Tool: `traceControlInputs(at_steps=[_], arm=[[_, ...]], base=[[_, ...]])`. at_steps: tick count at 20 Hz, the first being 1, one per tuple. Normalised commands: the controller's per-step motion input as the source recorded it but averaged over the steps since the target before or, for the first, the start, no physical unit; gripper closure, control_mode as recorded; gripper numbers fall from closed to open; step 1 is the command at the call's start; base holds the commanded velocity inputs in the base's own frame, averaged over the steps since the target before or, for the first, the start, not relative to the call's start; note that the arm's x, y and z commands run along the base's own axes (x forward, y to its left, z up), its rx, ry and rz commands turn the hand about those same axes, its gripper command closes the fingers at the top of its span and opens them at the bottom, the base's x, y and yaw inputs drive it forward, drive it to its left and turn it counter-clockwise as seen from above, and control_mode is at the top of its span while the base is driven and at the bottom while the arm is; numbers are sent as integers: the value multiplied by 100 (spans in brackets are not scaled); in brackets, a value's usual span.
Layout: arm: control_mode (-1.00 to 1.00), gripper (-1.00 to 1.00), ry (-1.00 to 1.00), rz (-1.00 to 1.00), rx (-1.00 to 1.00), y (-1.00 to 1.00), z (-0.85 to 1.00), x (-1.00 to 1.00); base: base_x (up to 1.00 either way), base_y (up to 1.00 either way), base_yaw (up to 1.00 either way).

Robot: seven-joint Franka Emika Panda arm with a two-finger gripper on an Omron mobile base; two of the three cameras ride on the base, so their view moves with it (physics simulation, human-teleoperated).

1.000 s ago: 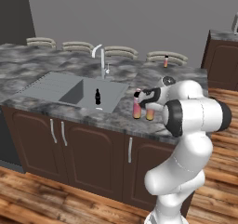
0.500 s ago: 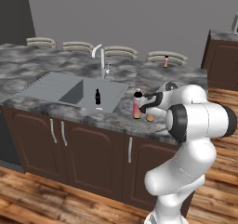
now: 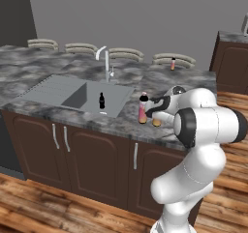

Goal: Place the large bottle from the dining counter next to the other large bottle outside the sink, and place the small bottle from the dining counter next to the other small bottle inside the sink.

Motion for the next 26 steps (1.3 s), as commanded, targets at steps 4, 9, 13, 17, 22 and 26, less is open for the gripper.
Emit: traceControlInputs(at_steps=[4, 9, 13, 17, 22, 26], arm=[[-100, 100, 0, 0, 0, -5, -15, 0], [-100, 100, 0, 0, 0, 0, -12, 0], [-100, 100, 0, 0, 0, 0, -7, 0], [-100, 100, 0, 0, 0, 0, -8, 2], [-100, 100, 0, 0, 0, 0, -11, 1], [-100, 100, 0, 0, 0, 0, -13, 0]], base=[[0, 0, 0], [0, 0, 0], [0, 0, 0], [0, 0, 0], [0, 0, 0], [0, 0, 0]])
